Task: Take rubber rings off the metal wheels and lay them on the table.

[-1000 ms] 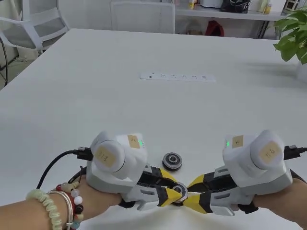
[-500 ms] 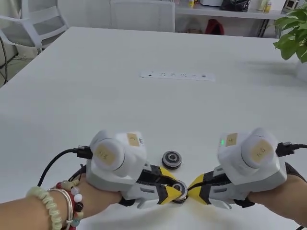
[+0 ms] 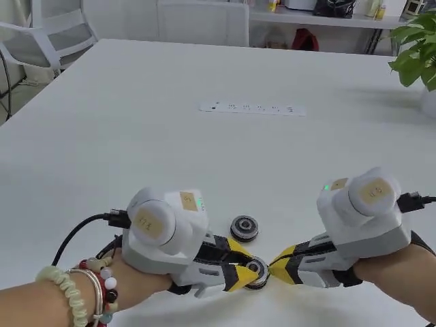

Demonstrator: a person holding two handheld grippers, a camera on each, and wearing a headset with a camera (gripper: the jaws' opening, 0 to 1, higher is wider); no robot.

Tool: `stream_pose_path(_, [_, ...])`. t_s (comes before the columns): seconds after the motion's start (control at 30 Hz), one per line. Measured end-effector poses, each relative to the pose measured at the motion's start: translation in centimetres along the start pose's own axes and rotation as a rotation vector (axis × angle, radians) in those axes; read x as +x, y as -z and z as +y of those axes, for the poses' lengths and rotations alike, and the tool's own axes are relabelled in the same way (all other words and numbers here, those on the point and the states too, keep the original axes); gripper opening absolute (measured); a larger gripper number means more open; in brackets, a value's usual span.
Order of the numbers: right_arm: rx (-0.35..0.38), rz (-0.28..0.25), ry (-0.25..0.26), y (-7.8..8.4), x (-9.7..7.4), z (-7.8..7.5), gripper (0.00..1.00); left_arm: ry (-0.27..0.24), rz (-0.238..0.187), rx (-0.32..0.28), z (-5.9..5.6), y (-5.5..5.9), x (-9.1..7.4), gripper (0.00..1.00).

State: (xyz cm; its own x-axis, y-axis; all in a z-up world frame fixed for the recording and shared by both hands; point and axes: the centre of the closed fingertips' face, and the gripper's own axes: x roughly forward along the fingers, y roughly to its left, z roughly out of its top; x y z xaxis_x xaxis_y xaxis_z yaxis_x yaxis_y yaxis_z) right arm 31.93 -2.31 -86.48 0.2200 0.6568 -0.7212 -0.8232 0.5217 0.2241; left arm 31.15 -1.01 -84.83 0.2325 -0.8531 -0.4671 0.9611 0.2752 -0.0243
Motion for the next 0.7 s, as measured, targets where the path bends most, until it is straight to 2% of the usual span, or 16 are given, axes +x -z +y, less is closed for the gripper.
stream_pose_path(0.07, [0.045, -0.016, -0.018, -0.06, -0.04, 0.03, 0.00, 0.002, -0.008, 0.001, 0.00, 0.01, -0.02, 0.14])
stream_pose_path(0.13, [0.122, -0.035, -0.047, -0.01, -0.10, 0.04, 0.00, 0.006, -0.021, -0.010, -0.04, -0.02, -0.01, 0.14])
stream_pose_path(0.17, [0.183, -0.042, -0.064, -0.01, -0.19, 0.02, 0.00, 0.009, -0.031, -0.021, -0.05, -0.02, 0.00, 0.14])
stream_pose_path(0.23, [0.244, -0.067, -0.086, -0.23, -0.35, 0.01, 0.00, 0.014, -0.050, -0.022, -0.09, 0.05, -0.04, 0.14])
stream_pose_path(0.5, [0.336, -0.099, -0.129, -0.69, -0.54, 0.26, 0.00, 0.019, -0.052, -0.013, -0.31, -0.11, 0.12, 0.16])
stream_pose_path(0.57, [0.339, -0.096, -0.124, -0.57, -0.52, 0.42, 0.00, 0.017, -0.052, -0.014, -0.28, -0.11, 0.13, 0.15])
stream_pose_path(0.7, [0.403, -0.110, -0.150, -0.74, -0.57, 0.78, 0.00, 0.015, -0.047, -0.011, -0.25, -0.13, 0.13, 0.14])
